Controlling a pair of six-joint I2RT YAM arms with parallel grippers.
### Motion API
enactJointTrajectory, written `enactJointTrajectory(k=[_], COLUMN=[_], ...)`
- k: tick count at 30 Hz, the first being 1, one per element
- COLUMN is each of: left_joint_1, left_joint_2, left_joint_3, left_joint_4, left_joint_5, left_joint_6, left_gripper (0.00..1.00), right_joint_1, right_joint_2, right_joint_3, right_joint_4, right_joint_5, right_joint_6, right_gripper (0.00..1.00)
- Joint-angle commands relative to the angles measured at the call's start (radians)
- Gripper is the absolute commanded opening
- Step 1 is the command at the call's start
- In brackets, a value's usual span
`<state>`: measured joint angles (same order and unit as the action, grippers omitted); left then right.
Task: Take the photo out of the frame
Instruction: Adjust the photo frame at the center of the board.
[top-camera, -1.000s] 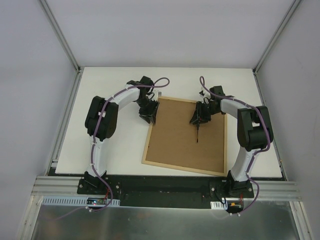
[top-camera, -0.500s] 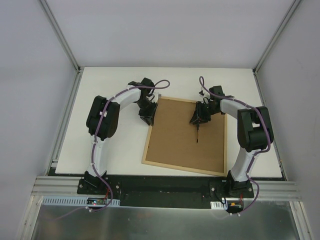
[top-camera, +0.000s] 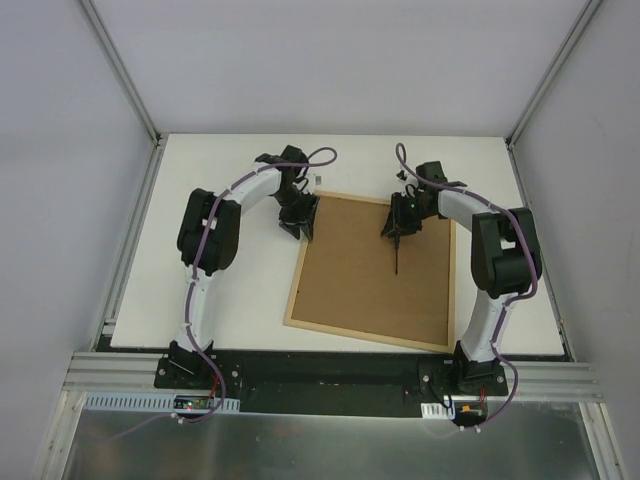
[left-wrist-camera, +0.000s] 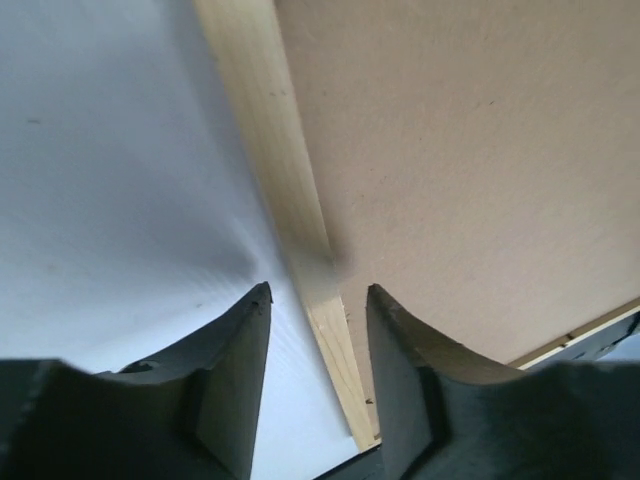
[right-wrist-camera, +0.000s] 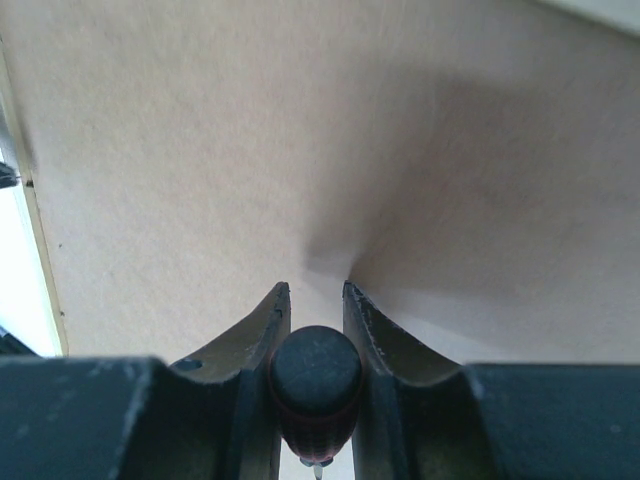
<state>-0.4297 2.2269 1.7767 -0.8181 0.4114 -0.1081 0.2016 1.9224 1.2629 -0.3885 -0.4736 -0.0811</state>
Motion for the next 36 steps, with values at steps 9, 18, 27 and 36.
enactJointTrajectory(k=[9, 18, 27, 36], left_joint_1=[-0.044, -0.142, -0.142, -0.142], left_joint_2=[-0.257, -0.358, -0.374, -0.377], left_joint_3=[-0.150, -0.397, -0.428, -0.387], left_joint_4=[-0.009, -0.029, -0.030, -0.085], left_joint_5=[0.101, 0.012, -0.105, -0.120], left_joint_6=[0.148, 0.206, 0.211, 0.232], left_gripper=[0.54, 0.54, 0.55, 0.56], right_joint_1=[-0.002, -0.002, -0.005, 0.041], right_joint_2=[-0.046, 0.006, 0.196, 0.264], right_joint_3=[0.095, 0.168, 0.446, 0.590], right_joint_4=[-0.023, -0.050, -0.141, -0.279], right_joint_5=[0.183, 0.303, 0.395, 0.504], right_joint_6=[-0.134, -0.190, -0.178, -0.252], right_gripper=[0.00, 0.00, 0.00, 0.00])
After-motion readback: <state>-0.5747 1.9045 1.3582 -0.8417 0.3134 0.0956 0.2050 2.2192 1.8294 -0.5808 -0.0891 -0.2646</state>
